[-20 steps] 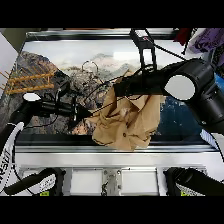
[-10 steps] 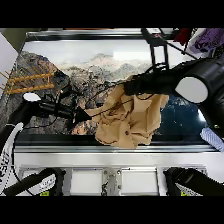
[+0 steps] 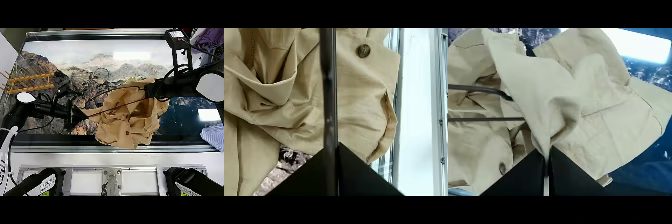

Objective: Fold the clothes and pants, and hang the long-sleeved shirts on hangers.

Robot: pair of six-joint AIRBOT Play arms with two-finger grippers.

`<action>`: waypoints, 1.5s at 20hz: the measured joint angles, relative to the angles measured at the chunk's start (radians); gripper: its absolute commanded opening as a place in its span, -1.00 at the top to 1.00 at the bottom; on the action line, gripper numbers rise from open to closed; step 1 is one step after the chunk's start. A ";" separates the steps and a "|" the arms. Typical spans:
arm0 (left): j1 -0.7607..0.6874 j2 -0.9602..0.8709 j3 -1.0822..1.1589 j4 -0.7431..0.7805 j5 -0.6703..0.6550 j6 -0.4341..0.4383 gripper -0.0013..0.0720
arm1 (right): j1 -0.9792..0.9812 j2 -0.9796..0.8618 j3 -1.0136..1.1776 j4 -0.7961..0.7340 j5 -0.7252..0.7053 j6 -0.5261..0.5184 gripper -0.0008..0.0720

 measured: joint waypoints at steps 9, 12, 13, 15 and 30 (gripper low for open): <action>-0.001 0.003 0.000 0.003 0.012 -0.014 0.93 | 0.026 -0.022 0.000 0.059 -0.104 -0.032 0.95; -0.001 0.003 0.000 0.003 0.014 -0.014 0.93 | 0.071 -0.060 0.000 0.069 -0.158 -0.041 0.95; -0.001 0.003 0.000 0.004 0.014 -0.014 0.93 | 0.089 -0.074 0.000 0.071 -0.177 -0.044 0.95; -0.001 0.003 0.000 0.004 0.013 -0.014 0.93 | 0.129 -0.103 0.000 0.077 -0.220 -0.061 0.95; -0.001 0.003 0.000 0.006 0.010 -0.014 0.93 | 0.274 -0.187 0.000 0.085 -0.386 -0.091 0.30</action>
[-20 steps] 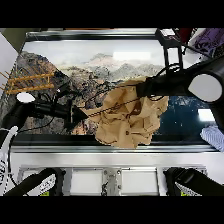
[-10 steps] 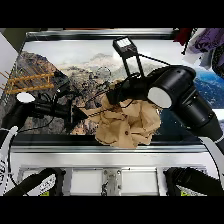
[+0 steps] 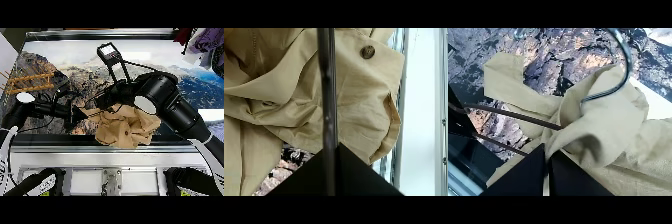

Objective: Fold the clothes and pants, and hang the long-sleeved shirts on hangers.

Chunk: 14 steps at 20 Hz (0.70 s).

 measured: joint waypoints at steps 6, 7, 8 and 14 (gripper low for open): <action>0.000 0.000 0.000 -0.003 -0.001 0.000 0.93 | 0.000 0.008 0.002 0.006 0.045 0.000 -0.71; 0.000 0.000 0.000 -0.002 -0.003 0.000 0.93 | -0.004 0.014 0.005 0.005 0.062 -0.001 -0.71; 0.000 0.000 0.000 -0.003 -0.003 0.000 0.93 | -0.010 0.022 0.011 0.005 0.084 0.000 -0.72; 0.000 0.000 0.000 -0.002 -0.002 0.000 0.93 | -0.130 0.075 0.065 0.164 0.211 -0.095 -0.71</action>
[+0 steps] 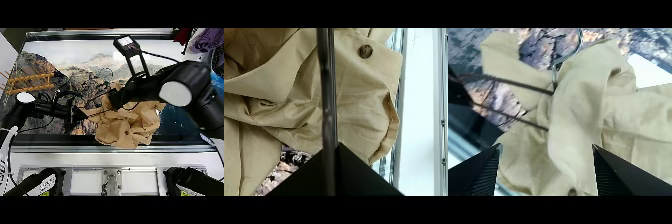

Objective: Fold the clothes and pants, and hang the long-sleeved shirts on hangers.

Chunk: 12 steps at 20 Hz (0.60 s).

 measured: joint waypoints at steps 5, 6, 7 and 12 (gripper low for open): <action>0.000 0.000 0.000 0.000 0.000 0.000 0.93 | -0.262 0.004 0.023 0.391 0.138 -0.301 -0.71; 0.000 0.000 0.000 0.000 0.000 0.000 0.93 | -0.317 0.002 0.025 0.459 0.153 -0.341 -0.72; 0.000 0.000 0.000 0.000 0.001 0.000 0.93 | -0.371 0.001 0.026 0.521 0.161 -0.375 -0.72; 0.000 0.000 0.000 0.000 0.002 0.000 0.93 | -0.535 -0.003 0.027 0.688 0.169 -0.497 -0.72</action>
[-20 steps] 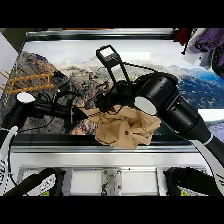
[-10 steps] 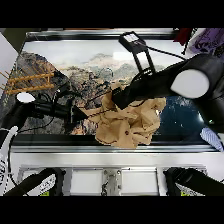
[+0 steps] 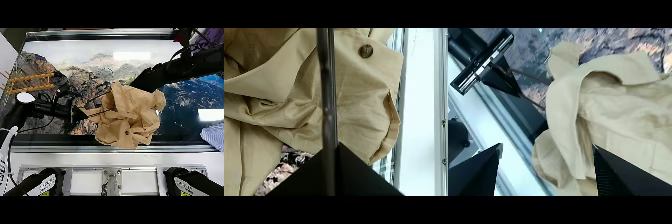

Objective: Fold the clothes and pants, and hang the long-sleeved shirts on hangers.

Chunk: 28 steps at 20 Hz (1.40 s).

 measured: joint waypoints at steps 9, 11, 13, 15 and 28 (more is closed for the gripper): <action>0.000 0.000 0.000 0.000 0.000 0.000 0.93 | -0.344 -0.082 -0.167 0.305 0.255 -0.685 -0.72; 0.000 0.000 0.000 0.000 0.000 0.000 0.93 | -0.412 -0.117 -0.216 0.333 0.283 -0.838 -0.72; 0.000 0.000 0.000 0.000 0.000 0.000 0.93 | -0.462 -0.166 -0.243 0.351 0.304 -0.941 -0.72; 0.000 0.000 0.000 0.000 0.000 0.000 0.93 | -0.492 -0.218 -0.256 0.362 0.318 -1.009 -0.72; 0.000 0.000 0.000 0.001 0.000 0.000 0.93 | -0.430 -0.467 -0.271 0.416 0.333 -1.251 -0.72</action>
